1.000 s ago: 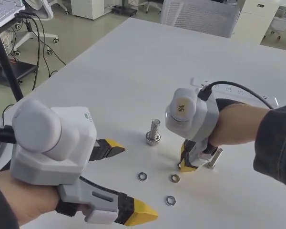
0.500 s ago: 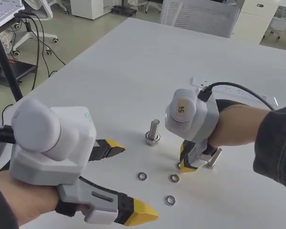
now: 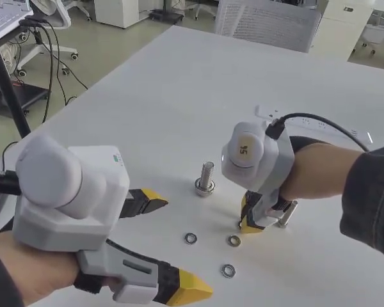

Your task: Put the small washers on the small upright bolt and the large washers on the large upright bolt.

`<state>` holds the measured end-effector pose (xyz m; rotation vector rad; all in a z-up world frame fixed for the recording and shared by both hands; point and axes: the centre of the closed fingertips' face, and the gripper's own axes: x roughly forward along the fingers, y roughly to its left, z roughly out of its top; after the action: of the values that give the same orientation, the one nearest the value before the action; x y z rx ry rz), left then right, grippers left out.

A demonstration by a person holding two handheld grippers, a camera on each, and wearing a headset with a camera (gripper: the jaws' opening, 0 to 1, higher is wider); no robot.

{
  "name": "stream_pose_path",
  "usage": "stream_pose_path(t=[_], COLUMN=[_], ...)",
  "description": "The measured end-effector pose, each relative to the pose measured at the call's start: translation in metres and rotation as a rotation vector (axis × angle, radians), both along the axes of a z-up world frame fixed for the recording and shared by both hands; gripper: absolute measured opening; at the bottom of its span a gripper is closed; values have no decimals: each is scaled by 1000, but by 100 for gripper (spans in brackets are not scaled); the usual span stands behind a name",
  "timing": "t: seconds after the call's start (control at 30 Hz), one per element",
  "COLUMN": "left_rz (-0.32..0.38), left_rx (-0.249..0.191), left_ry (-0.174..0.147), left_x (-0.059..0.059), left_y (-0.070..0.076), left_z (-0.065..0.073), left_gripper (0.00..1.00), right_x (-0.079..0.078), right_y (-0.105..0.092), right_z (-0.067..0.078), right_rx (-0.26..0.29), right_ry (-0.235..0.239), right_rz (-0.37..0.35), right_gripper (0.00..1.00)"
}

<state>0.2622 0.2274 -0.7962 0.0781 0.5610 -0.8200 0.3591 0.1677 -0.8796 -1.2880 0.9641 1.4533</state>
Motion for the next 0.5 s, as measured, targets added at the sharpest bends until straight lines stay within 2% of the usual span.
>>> stream_pose_path(t=[0.5], left_rz=[-2], left_rx=[-1], left_ry=[-1], left_x=[1], left_y=[1], left_z=[1], left_gripper=[82], right_x=[2], right_y=[-2], right_z=[3], right_rx=[-9], right_ry=[-3], right_rz=[2], right_gripper=[14])
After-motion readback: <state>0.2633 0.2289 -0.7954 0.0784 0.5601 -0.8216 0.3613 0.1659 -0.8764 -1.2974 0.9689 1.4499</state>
